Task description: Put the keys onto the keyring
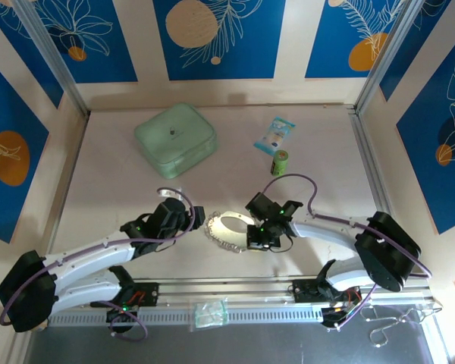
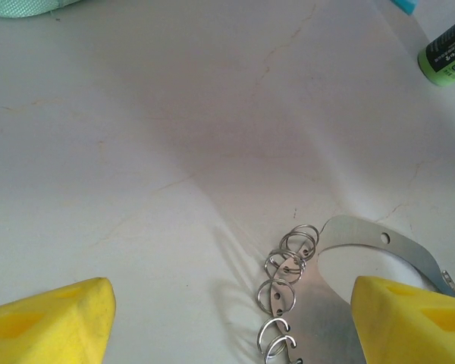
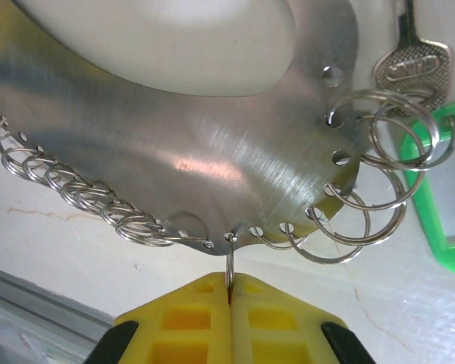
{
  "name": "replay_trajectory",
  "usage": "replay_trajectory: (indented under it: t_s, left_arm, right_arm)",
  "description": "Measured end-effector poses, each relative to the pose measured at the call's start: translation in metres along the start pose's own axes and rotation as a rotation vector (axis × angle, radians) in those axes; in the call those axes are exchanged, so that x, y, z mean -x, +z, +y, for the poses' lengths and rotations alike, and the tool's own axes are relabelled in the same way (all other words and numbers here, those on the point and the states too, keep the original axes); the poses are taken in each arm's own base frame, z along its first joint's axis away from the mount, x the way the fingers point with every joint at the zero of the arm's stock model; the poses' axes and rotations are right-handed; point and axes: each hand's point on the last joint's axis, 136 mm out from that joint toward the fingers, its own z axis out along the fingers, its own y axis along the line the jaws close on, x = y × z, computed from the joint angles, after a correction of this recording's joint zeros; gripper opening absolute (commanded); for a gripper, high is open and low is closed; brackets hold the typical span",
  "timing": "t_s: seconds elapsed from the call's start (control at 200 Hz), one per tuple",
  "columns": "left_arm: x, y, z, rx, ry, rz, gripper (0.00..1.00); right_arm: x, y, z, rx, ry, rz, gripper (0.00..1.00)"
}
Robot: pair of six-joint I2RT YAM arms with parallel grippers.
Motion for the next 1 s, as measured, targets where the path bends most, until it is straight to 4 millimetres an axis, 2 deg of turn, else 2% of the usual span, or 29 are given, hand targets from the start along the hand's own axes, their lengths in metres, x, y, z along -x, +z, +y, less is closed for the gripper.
replay_trajectory:
  t_s: [0.23,0.43,1.0]
  left_arm:
    - [0.0,0.0,0.0,0.001,0.0,0.0,0.81]
    - [0.0,0.0,0.0,0.001,0.0,0.0,0.81]
    - [0.0,0.0,0.0,0.0,0.0,0.0,0.8]
  right_arm:
    - [0.0,0.005,-0.003,-0.025,-0.019,0.023,0.06]
    - [0.002,0.006,-0.002,-0.03,-0.017,0.022,0.15]
    - [0.008,0.008,-0.004,-0.048,-0.009,0.01,0.12]
